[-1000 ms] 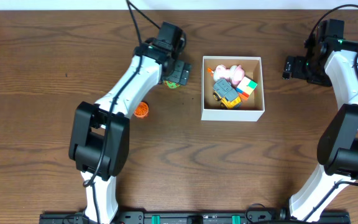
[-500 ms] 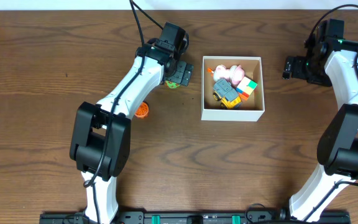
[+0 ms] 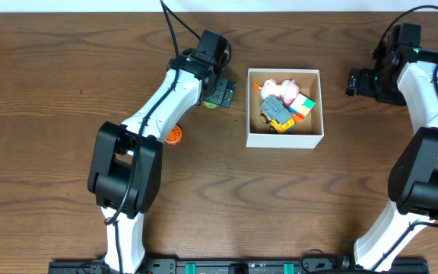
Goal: Pack container
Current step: 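Lower the left gripper over the green ball and close on it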
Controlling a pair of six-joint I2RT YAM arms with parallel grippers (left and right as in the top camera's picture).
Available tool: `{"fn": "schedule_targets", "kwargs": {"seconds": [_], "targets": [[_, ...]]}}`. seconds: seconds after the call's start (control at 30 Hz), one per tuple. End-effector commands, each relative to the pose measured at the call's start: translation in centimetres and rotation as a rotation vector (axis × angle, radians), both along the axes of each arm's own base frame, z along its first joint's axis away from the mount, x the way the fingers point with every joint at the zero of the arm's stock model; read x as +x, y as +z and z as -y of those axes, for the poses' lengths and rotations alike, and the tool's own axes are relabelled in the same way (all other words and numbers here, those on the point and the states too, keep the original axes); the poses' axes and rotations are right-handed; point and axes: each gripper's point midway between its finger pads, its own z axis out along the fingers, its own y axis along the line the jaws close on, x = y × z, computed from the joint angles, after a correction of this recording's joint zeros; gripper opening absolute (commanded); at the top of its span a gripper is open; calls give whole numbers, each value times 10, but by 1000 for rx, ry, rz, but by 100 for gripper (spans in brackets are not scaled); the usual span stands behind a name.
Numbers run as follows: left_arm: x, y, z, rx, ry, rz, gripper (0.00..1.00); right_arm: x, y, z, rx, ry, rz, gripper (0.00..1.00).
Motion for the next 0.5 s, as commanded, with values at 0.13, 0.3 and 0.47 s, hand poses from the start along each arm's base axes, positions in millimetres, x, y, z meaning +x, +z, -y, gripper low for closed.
{"fn": "schedule_targets", "kwargs": {"seconds": [0.13,0.3,0.47], "targets": [[-6,-35,-6,41,-6,-65,98,-2,-1,3,2,1,-5,99],[-4,-42,-6,43,-7,-68,98,-2,-1,3,2,1,-5,99],[-1,-40,-4,42,-19,-53,98,-2,-1,3,2,0,-5,99]]}}
